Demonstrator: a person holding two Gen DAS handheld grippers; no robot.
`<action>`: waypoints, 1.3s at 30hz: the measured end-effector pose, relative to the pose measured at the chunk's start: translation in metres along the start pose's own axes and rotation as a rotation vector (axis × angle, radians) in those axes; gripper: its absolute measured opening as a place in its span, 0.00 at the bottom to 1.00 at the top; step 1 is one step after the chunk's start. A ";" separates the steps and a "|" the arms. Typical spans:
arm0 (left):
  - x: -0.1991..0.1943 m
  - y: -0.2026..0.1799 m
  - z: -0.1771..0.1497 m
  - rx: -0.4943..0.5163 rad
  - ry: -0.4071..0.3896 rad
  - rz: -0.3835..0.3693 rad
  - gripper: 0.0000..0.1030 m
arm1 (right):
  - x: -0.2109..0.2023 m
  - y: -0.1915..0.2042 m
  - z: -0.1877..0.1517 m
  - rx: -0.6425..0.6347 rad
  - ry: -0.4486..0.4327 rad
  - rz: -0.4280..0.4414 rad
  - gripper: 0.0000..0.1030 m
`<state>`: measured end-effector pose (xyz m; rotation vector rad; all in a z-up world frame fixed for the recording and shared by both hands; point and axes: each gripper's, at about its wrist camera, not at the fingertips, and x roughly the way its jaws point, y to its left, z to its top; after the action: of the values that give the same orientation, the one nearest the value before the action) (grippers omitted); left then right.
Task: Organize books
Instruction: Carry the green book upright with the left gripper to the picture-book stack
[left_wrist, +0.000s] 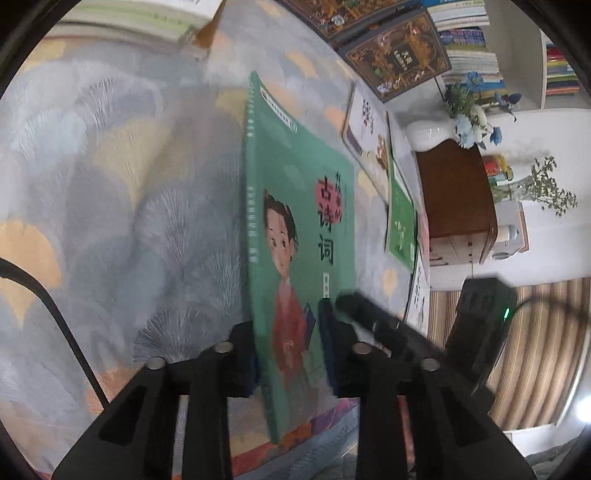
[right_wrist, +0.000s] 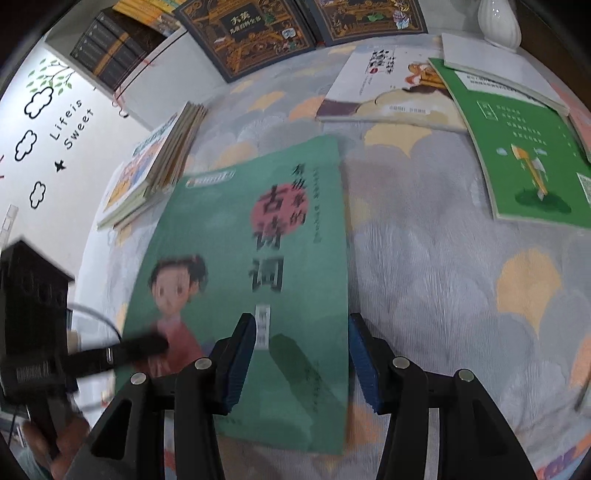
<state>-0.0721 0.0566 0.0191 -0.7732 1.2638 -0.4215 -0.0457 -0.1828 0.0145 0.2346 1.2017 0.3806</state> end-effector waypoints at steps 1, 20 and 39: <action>0.001 -0.003 0.000 0.006 -0.003 0.011 0.16 | -0.002 0.000 -0.005 -0.002 0.002 0.000 0.47; -0.003 -0.005 0.018 -0.214 -0.017 -0.286 0.15 | -0.006 -0.054 0.001 0.365 0.090 0.370 0.60; -0.005 -0.029 0.019 0.094 -0.059 0.131 0.14 | -0.024 0.024 0.025 -0.052 -0.013 0.122 0.25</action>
<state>-0.0516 0.0460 0.0451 -0.6148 1.2229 -0.3470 -0.0337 -0.1701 0.0526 0.2657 1.1663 0.5148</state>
